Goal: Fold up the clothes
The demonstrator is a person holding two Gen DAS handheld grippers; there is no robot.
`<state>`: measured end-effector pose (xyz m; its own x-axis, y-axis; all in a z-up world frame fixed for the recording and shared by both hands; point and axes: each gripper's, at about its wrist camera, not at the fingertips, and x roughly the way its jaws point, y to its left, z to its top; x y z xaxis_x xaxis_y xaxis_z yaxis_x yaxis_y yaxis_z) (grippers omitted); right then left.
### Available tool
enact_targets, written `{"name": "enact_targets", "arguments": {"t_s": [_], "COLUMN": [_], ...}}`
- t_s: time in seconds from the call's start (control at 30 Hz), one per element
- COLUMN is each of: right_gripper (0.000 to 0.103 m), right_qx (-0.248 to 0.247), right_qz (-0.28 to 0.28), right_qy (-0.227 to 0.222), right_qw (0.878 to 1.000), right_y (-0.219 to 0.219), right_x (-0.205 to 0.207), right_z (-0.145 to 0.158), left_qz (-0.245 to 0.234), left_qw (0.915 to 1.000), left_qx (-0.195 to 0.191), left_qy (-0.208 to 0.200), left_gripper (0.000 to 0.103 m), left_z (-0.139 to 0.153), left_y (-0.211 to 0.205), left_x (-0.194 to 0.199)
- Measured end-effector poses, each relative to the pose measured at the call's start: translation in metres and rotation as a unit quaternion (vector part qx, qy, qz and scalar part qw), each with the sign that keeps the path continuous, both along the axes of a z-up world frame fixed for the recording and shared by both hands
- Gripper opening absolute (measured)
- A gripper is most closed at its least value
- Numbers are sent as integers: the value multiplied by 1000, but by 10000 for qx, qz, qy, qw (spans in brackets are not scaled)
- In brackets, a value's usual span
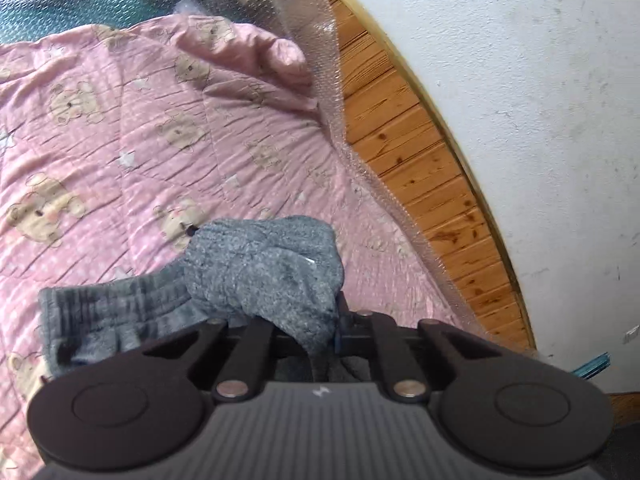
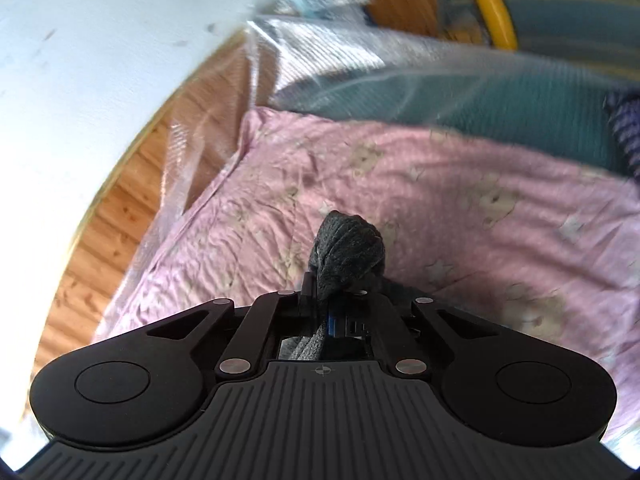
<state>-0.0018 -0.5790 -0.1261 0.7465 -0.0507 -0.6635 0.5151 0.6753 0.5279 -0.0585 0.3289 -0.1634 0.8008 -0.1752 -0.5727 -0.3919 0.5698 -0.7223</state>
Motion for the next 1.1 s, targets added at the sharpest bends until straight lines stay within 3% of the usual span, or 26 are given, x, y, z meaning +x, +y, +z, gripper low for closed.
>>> {"name": "enact_targets", "arguments": {"t_s": [0.17,0.3,0.5,0.63,0.73,0.8,0.87,0.97,1.07,1.1], "right_gripper": [3,13,6,4,4,4,4,4,4,4], "right_qx": [334,415,102,-58,-182,-381,-430,-383,-125,-74], "right_qz": [37,-107,124,248,461,634,657,608,437,393], "right_qy": [1022,1123,577,-412,-1290,-1462,-1068,-139,1022,1184], "right_qw": [9942,9928,9982,9988,9904,9865,9912,9973,9937,9922], "right_y": [-2,-3,-7,2,8,9,2,-10,-10,-9], "right_x": [-15,-15,6,30,44,41,32,19,9,7], "right_z": [-65,-83,-46,16,67,83,63,10,-64,-75], "left_qz": [197,268,405,373,260,256,232,108,350,408], "left_qw": [9948,9952,9979,9990,9971,9962,9982,9983,9939,9938], "left_qx": [-35,115,116,33,227,242,259,361,423,463], "left_qy": [997,931,488,-233,-679,-795,-486,438,953,928], "left_gripper": [9,9,9,9,9,9,9,9,9,9], "left_z": [-53,-52,-17,25,50,45,22,-29,-61,-59], "left_y": [13,11,14,16,18,22,26,22,14,11], "left_x": [-22,-24,-8,25,29,14,-2,-11,-14,-14]}}
